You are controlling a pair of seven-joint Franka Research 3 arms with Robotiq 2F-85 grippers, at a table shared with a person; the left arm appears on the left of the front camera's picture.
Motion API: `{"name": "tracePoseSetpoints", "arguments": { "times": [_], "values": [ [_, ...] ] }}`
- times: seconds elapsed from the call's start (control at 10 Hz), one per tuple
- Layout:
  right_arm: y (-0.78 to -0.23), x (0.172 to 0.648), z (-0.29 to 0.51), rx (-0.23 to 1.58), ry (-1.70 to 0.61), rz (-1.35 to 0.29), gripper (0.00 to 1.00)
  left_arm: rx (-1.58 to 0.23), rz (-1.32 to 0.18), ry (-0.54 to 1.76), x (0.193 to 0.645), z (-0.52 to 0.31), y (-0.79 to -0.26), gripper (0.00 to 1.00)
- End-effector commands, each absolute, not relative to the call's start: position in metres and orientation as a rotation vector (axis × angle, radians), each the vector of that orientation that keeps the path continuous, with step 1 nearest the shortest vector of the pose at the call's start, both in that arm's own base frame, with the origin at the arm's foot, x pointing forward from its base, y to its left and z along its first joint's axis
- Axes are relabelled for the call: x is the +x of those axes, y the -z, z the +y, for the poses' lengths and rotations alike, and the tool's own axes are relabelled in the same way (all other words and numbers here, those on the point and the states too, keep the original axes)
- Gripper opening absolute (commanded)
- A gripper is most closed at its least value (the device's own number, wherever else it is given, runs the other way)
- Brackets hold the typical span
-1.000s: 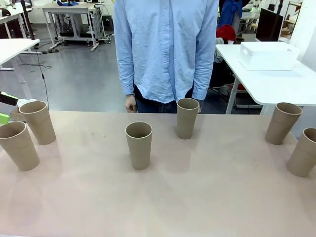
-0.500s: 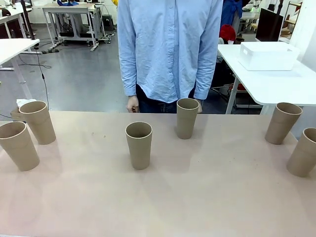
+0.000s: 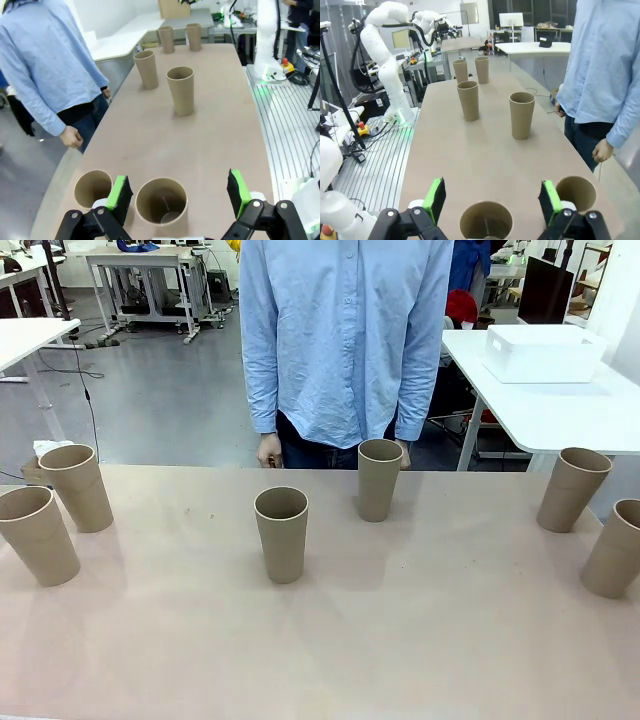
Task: Stack the cups and store them in the basket.
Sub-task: Pick up two Reusable plastic cups , one in each hand.
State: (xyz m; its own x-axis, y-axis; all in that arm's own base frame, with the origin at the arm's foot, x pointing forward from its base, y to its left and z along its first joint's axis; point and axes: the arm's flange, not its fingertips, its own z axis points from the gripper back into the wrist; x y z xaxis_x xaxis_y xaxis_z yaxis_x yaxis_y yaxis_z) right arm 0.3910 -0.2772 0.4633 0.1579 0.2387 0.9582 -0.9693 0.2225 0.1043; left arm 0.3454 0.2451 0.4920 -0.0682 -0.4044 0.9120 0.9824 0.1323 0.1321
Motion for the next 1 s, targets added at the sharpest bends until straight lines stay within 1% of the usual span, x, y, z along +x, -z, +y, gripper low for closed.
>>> {"name": "tracePoseSetpoints", "arguments": {
  "times": [0.0, 0.2, 0.3, 0.4, 0.6, 0.8, 0.9],
  "values": [
    [-0.448, 0.397, -0.302, 0.965, -1.083, -1.082, 1.0, -0.861, -1.065, 1.382, 0.37, 0.272, -0.471, 1.0],
    [-0.424, 0.396, -0.311, 0.982, -1.144, -1.1, 1.0, -0.918, -1.089, 1.383, 0.381, 0.273, -0.456, 1.0],
    [-0.418, 0.397, -0.303, 0.969, -1.181, -1.091, 1.0, -0.96, -1.108, 1.354, 0.383, 0.272, -0.455, 1.0],
    [-0.423, 0.389, -0.306, 0.964, -1.077, -1.068, 1.0, -0.887, -1.068, 1.37, 0.37, 0.266, -0.445, 1.0],
    [-0.423, 0.389, -0.306, 0.964, -1.077, -1.068, 1.0, -0.887, -1.068, 1.37, 0.37, 0.266, -0.445, 1.0],
    [-0.415, 0.392, -0.307, 0.966, -1.099, -1.083, 1.0, -0.986, -1.094, 1.383, 0.385, 0.272, -0.442, 1.0],
    [-0.399, 0.392, -0.315, 0.988, -1.107, -1.12, 1.0, -1.013, -1.124, 1.367, 0.387, 0.28, -0.427, 1.0]
  ]
}}
